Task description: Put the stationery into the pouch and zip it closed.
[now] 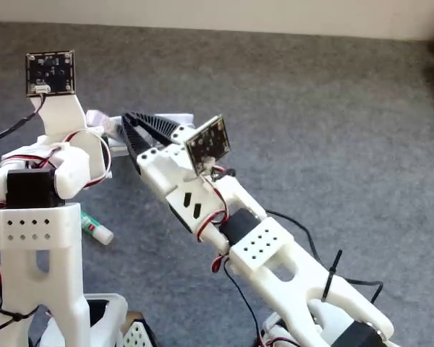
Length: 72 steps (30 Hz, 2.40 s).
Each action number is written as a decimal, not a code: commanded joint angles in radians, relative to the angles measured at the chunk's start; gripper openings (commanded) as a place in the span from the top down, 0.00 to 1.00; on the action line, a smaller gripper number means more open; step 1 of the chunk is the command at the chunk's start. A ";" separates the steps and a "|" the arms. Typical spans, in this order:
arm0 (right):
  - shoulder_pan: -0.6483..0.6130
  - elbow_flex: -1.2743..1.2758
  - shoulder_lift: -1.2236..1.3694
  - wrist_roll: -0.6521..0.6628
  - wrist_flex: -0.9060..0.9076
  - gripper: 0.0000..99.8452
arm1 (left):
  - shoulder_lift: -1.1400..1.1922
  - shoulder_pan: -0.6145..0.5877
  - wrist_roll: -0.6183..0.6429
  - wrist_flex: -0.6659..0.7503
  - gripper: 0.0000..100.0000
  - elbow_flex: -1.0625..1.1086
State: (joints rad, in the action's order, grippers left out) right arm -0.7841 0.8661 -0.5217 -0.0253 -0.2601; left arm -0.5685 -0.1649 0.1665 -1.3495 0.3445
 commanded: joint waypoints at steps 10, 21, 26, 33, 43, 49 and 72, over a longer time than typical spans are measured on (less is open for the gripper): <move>-0.030 0.054 -0.317 -0.006 0.306 1.00 | 0.008 -0.012 -0.005 0.009 0.99 0.013; -0.088 -0.059 -0.185 -0.009 0.378 1.00 | 0.008 -0.012 -0.005 0.009 0.99 0.013; -0.084 -0.127 -0.059 -0.009 0.378 1.00 | 0.008 -0.012 -0.005 0.009 0.99 0.013; -0.019 -0.183 0.028 -0.008 0.380 1.00 | 0.008 -0.015 -0.005 0.009 0.99 0.013; -0.019 -0.154 -0.251 0.074 0.647 1.00 | 0.010 -0.015 -0.005 0.023 0.99 0.015; -0.022 -0.154 -0.305 0.097 0.742 1.00 | 0.010 -0.015 -0.005 0.023 0.99 0.015; -0.412 -0.045 -0.463 0.172 0.894 1.00 | 0.001 -0.148 0.061 0.081 0.99 -0.053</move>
State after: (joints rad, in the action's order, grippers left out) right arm -1.1661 0.8263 -0.9590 0.1358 0.6375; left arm -0.5700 -0.2325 0.1834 -1.2850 0.3383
